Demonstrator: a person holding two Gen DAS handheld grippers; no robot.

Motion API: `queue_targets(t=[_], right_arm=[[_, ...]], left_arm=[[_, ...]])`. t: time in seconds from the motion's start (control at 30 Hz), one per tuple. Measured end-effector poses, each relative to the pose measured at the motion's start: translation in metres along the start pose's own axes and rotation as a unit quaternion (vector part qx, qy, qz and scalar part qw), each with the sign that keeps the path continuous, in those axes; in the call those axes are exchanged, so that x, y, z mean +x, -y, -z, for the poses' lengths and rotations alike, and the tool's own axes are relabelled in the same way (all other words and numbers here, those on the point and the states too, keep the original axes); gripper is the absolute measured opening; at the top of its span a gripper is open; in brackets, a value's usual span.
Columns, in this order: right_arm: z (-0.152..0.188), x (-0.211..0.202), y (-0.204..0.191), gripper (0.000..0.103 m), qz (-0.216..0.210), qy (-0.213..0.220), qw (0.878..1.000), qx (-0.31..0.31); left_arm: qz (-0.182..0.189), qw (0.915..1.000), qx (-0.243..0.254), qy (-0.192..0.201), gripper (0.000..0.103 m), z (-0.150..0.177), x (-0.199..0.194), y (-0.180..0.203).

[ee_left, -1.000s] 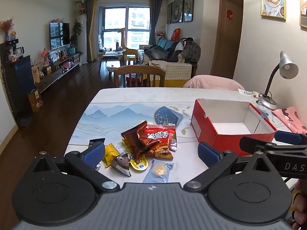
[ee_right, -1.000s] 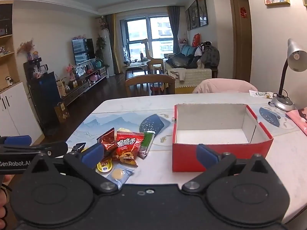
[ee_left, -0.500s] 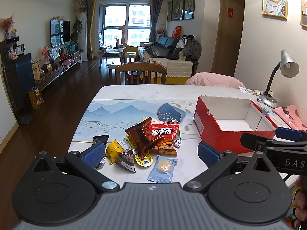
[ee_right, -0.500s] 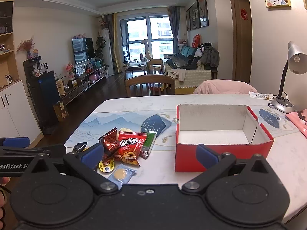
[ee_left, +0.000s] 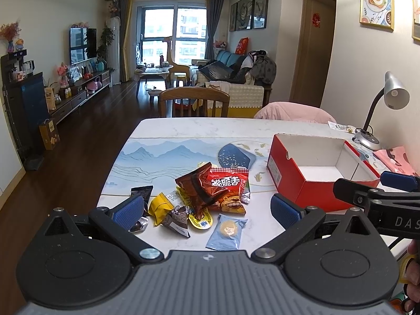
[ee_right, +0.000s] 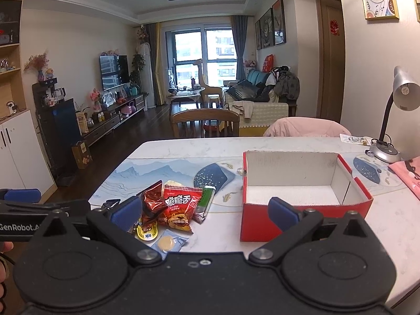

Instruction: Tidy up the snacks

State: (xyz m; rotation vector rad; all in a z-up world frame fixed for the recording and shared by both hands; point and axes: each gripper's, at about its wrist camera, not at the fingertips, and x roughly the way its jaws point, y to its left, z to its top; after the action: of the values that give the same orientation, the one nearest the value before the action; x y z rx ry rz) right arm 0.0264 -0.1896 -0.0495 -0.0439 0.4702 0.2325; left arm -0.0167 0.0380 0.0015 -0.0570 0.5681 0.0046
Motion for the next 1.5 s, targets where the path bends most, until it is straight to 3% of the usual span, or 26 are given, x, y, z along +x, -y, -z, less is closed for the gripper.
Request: queue_targets(t=[1.5], right_arm=[[-0.007, -0.002, -0.018, 0.102, 0.002, 0.013, 0.999, -0.033]], left_arm=[[0.026, 0.9993, -0.016, 0.019, 0.103, -0.003, -0.003, -0.026]])
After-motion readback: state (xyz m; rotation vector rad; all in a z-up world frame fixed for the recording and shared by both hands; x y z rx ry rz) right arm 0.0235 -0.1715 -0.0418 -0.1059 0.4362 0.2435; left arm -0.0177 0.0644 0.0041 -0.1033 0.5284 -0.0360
